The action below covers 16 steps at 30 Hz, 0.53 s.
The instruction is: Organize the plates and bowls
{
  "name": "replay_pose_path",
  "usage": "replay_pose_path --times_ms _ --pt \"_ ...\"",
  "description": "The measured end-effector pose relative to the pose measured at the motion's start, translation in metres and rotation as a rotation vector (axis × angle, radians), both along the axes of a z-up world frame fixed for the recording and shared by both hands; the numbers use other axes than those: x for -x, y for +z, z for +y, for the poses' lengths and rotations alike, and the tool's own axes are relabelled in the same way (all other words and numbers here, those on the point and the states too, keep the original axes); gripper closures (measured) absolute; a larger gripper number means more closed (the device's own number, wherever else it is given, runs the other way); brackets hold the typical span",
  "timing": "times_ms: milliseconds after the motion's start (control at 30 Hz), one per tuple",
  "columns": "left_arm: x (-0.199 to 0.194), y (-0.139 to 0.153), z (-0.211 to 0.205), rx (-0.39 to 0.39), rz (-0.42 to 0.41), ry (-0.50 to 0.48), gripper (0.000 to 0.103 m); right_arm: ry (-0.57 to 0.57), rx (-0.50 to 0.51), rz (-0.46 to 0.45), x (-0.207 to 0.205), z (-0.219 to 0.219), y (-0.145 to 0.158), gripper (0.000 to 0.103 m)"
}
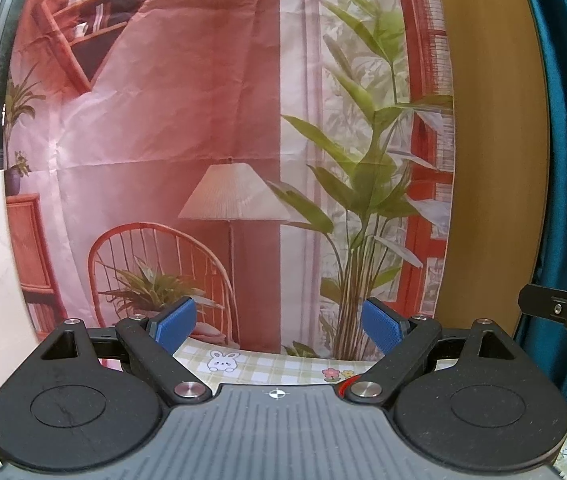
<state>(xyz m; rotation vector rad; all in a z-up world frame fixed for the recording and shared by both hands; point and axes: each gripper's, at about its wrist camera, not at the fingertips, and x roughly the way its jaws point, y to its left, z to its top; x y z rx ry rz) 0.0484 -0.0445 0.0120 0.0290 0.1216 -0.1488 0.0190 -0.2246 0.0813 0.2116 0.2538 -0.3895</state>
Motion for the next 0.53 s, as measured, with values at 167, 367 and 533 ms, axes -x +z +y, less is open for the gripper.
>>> replay_pose_path --times_ms 167,367,533 --pt "-0.0035 -0.0015 0.0021 0.007 0.01 0.006 0.012 0.004 -0.003 0.005 0.0007 0.0014 -0.0002 0.0" --pt "-0.0057 -0.0044 0.0018 0.007 0.015 0.007 0.012 0.005 -0.01 0.013 -0.0038 -0.0013 -0.0015 0.0" --pt "-0.0074 -0.0055 0.0028 0.014 0.027 0.006 0.012 0.005 -0.013 0.017 -0.0063 -0.0025 -0.0025 0.0"
